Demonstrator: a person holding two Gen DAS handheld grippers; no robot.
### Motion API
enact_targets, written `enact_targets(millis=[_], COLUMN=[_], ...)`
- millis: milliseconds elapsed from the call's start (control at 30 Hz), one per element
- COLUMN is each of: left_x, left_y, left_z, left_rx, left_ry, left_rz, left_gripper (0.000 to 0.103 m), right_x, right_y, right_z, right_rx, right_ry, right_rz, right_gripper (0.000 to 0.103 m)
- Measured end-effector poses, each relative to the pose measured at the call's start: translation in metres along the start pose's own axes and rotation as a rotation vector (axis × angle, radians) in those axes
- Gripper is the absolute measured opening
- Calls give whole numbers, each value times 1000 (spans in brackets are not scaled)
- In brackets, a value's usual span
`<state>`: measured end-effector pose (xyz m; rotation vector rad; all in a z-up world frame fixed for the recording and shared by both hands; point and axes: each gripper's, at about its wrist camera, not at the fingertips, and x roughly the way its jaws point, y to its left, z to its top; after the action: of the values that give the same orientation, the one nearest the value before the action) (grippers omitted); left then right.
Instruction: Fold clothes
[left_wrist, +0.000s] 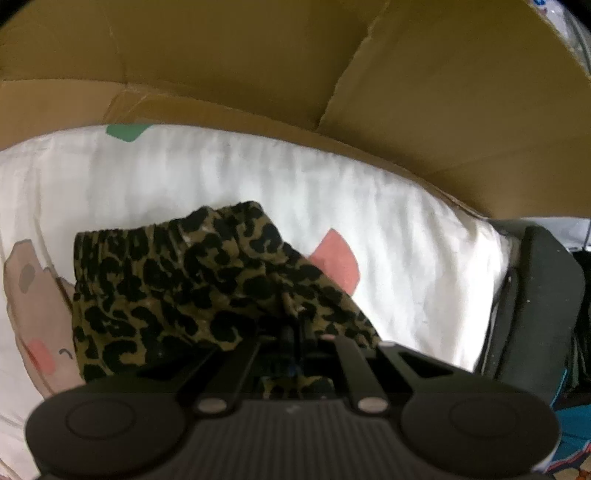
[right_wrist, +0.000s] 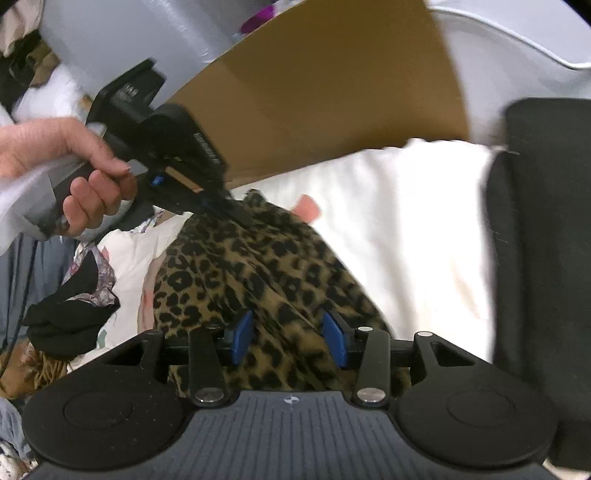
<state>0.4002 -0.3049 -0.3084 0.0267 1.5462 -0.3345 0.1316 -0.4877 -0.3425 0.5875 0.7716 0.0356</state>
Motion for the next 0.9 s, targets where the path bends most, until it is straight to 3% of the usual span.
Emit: enact_targets(millis=[433,633,700,833,900], left_x=[7,7,8,10,10], left_y=[-2,-4,-4,-5,-6], left_z=[7,9,9,9,9], left_rx=[-5,-5,-6,-10,-11], left_ry=[-14,-18,-19,-19,-21], left_rz=[-33,-33,-32,-31,-31], left_gripper=[2,2,2,2,2], right_x=[-44,-52,-55,-59,-64], right_y=[-40,-44,-45,-49,-52], right_z=[-37,-48,-52,-59,-61], right_rx=[77,120,130,154,195], right_ry=[41,59,68,72,51], right_rz=[-134,-131,-129,-130,-103], right_gripper=[49,47,43,6,3])
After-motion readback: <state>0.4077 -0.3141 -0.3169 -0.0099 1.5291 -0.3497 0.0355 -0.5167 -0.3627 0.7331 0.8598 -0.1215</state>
